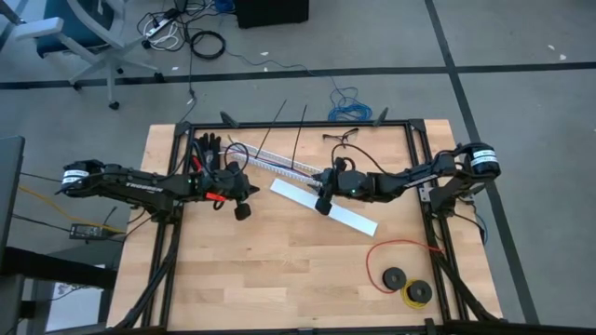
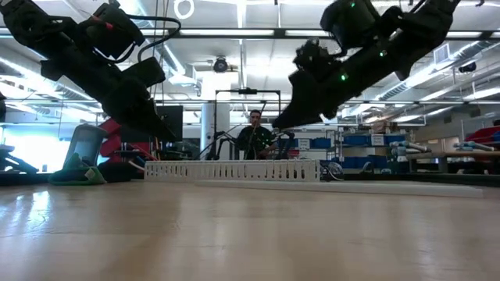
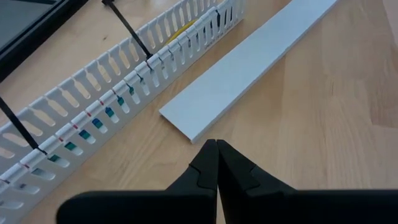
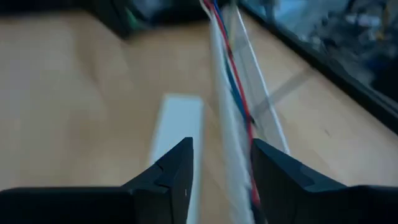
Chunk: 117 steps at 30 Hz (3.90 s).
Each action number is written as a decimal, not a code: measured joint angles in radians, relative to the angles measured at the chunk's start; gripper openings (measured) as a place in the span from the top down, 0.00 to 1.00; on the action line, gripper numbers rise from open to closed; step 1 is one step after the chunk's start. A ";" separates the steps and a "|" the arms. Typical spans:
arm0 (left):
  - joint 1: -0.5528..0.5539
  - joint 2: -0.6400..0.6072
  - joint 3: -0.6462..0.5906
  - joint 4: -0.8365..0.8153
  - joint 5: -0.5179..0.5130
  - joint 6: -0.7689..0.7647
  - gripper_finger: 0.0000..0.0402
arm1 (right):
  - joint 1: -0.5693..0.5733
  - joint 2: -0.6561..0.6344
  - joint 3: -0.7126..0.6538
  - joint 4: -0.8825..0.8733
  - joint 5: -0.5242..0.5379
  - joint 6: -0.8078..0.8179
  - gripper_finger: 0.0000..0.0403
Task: Ziptie cables
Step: Close the white cable duct
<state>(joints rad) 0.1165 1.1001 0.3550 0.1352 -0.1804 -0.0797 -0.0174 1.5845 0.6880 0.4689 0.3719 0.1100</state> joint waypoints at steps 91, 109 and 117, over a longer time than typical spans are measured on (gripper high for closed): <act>0.020 -0.001 0.000 -0.126 -0.119 0.233 0.98 | -0.112 0.540 0.580 -0.313 -0.233 0.020 0.14; 0.020 0.000 0.000 -0.113 -0.119 0.232 0.98 | -0.109 0.539 0.582 -0.400 -0.260 -0.004 0.35; 0.020 0.000 0.000 -0.111 -0.119 0.232 0.98 | -0.106 0.539 0.582 -0.404 -0.269 0.000 0.45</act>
<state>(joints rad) 0.1368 1.1000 0.3550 0.0238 -0.2993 0.1528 -0.1238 2.1235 1.2697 0.0650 0.1032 0.1101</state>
